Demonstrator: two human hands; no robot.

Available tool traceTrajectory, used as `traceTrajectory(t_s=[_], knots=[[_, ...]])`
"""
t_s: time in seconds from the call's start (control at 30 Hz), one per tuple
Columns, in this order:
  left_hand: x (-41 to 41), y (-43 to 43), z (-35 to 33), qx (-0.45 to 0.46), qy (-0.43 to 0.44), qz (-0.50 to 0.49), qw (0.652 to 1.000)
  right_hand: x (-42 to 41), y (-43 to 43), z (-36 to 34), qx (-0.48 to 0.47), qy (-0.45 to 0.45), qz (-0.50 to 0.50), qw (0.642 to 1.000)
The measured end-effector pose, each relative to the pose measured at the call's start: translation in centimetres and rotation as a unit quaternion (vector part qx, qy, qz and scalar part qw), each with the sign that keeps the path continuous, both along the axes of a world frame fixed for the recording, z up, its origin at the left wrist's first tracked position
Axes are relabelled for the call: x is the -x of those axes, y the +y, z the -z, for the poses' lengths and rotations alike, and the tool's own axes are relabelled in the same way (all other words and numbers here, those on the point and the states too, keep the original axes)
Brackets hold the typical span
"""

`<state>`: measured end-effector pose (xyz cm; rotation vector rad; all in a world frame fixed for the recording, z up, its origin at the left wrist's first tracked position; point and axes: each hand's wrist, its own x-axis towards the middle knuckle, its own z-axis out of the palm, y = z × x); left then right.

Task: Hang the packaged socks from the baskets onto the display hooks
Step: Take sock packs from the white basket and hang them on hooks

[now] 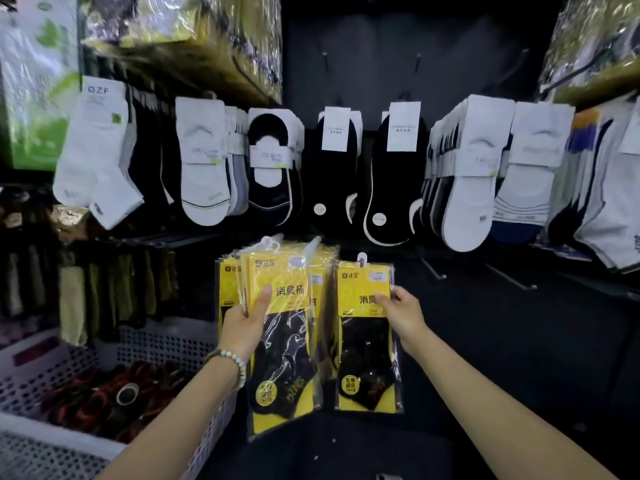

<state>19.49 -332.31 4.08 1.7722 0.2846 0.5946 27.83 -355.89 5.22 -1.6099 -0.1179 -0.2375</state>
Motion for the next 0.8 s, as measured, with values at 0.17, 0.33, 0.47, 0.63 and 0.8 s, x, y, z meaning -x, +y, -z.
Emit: traceTrajectory(t_s=[0.17, 0.33, 0.47, 0.63, 0.8], knots=[[0.3, -0.2, 0.1, 0.002, -0.018, -0.008, 1.0, -1.2, -0.3, 2.1, 0.015, 0.085, 0.104, 0.991], [1.2, -0.8, 0.1, 0.014, -0.042, 0.063, 0.997, 1.1, -1.4, 3.1, 0.032, 0.065, 0.07, 0.995], [1.4, -3.0, 0.5, 0.031, -0.04, 0.099, 0.994, 4.9, -0.2, 1.6, -0.001, 0.023, -0.096, 0.995], [1.3, -6.1, 1.1, 0.105, -0.016, 0.098, 0.989, 7.4, 1.3, 0.8, -0.018, -0.023, -0.106, 0.994], [1.3, -7.3, 0.9, 0.087, -0.018, 0.121, 0.989, 7.9, 0.5, 1.0, -0.04, -0.037, -0.105, 0.993]])
